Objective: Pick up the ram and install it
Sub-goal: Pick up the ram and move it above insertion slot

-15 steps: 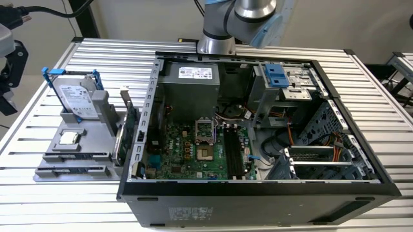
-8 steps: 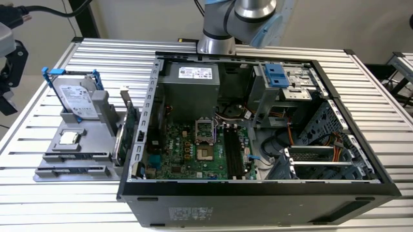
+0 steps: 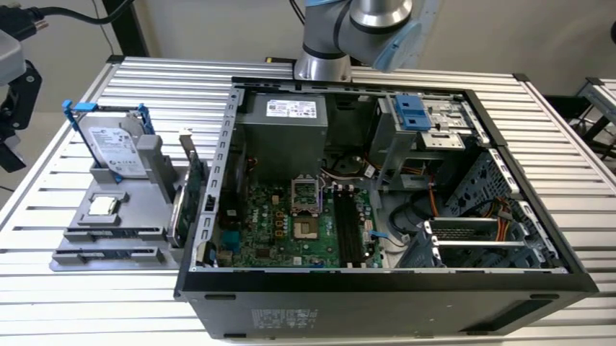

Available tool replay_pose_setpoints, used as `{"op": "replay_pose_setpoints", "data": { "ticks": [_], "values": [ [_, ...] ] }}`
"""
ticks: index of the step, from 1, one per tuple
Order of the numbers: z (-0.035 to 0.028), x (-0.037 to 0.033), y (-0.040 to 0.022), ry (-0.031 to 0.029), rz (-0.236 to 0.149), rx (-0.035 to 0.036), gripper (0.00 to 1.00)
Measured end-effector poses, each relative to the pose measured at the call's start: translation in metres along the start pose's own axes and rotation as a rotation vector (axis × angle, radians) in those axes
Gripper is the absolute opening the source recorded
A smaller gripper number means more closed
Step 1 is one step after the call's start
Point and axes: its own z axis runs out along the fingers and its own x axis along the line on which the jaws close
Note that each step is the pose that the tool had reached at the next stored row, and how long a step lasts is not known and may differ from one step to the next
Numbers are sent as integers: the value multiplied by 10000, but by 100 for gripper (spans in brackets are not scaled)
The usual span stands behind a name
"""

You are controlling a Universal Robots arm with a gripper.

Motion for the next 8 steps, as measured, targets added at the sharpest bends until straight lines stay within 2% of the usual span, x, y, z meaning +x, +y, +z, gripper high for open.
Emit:
{"op": "replay_pose_setpoints", "data": {
  "ticks": [4, 8],
  "values": [
    [0, 0, 0, 0, -10, 0, 0],
    [0, 0, 1, 10, -237, -6, 0]
  ]
}}
